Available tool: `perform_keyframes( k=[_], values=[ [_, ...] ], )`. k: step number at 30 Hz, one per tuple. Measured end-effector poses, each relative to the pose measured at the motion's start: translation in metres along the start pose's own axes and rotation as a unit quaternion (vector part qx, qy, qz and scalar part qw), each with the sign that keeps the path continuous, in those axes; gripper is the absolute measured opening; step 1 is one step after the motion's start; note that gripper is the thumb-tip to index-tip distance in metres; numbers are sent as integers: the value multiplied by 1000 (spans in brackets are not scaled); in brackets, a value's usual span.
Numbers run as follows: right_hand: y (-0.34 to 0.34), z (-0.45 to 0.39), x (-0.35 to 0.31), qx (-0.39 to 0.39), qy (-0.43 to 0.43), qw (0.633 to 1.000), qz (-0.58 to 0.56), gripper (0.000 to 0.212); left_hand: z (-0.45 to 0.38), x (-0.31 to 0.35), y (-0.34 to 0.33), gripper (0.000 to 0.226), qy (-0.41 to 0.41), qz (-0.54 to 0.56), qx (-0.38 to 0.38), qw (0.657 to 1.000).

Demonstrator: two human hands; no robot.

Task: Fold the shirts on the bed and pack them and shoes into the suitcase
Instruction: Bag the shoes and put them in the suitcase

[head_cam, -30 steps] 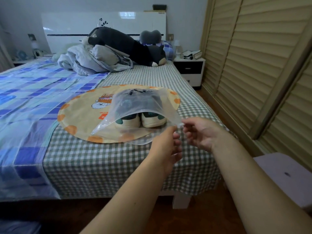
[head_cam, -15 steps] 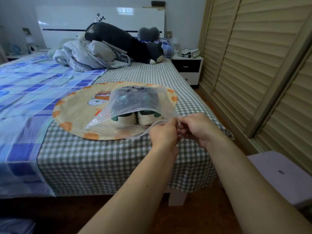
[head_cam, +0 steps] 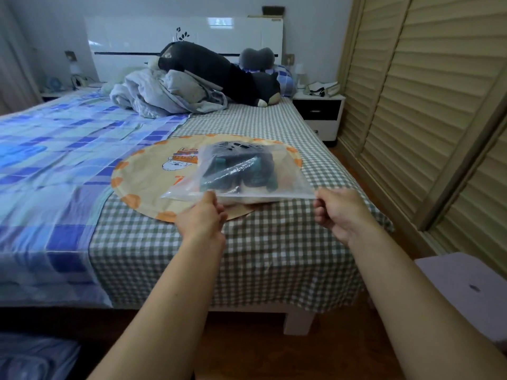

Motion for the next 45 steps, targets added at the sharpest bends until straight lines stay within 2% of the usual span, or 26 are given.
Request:
perform_keyframes(
  k=[4,12,14,16,19,21,23,24,27,30,32,33,35,37,39,41,45],
  values=[
    [2,0,1,0,-4,1000,-4,18,-17,25,27,22,-40,-24,15,999],
    [-2,1,-4,-37,-2,999,3,21,-35,63,70,12,-64,-45,52,996],
    [0,0,-6,-32,3,999,22,24,-35,66,71,13,-58,-64,34,996],
    [6,-4,-6,-13,5,1000,19,25,-30,62,68,15,-21,-112,-20,993],
    [13,-7,2,15,-6,1000,-20,21,-24,54,68,22,21,-256,-110,960],
    [7,-6,8,18,-29,997,-69,22,-24,54,67,28,13,-318,-120,940],
    [-4,-6,9,-7,-52,993,-103,33,-23,54,59,36,-4,-336,-125,934],
    [-9,-6,8,-22,-56,993,-105,34,-22,55,54,33,-17,-339,-134,931],
    [-10,-2,6,-27,-46,995,-89,16,-17,58,52,15,-61,-388,-135,909],
    [-2,5,15,-5,-69,987,-148,15,-3,57,63,17,-77,-467,-142,870],
    [-6,15,19,-27,-97,977,-190,17,9,51,68,15,-52,-488,-147,859],
    [-8,21,19,-43,-108,974,-196,20,14,44,70,16,-16,-465,-152,872],
    [-10,30,16,-55,-108,976,-179,23,29,30,73,24,85,-330,-170,925],
    [-12,37,-3,-50,-78,984,-154,27,43,41,70,30,113,-196,-166,960],
    [-23,48,-28,-79,-46,986,-143,29,59,74,71,31,75,-131,-141,978],
    [-42,68,-58,-142,-36,976,-162,26,87,123,75,27,14,-97,-108,989],
    [-82,128,-118,-273,-23,935,-223,22,161,244,94,28,-137,-110,-64,982]
  ],
)
Point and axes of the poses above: each hand's wrist, its own z-axis away from the middle knuckle, its own y-axis out of the back of the hand, x = y × z, the point moved 7 cm from there along -z, towards the middle knuckle, and after that the axes turned 1 degree about -x, right-handed, at the moved point
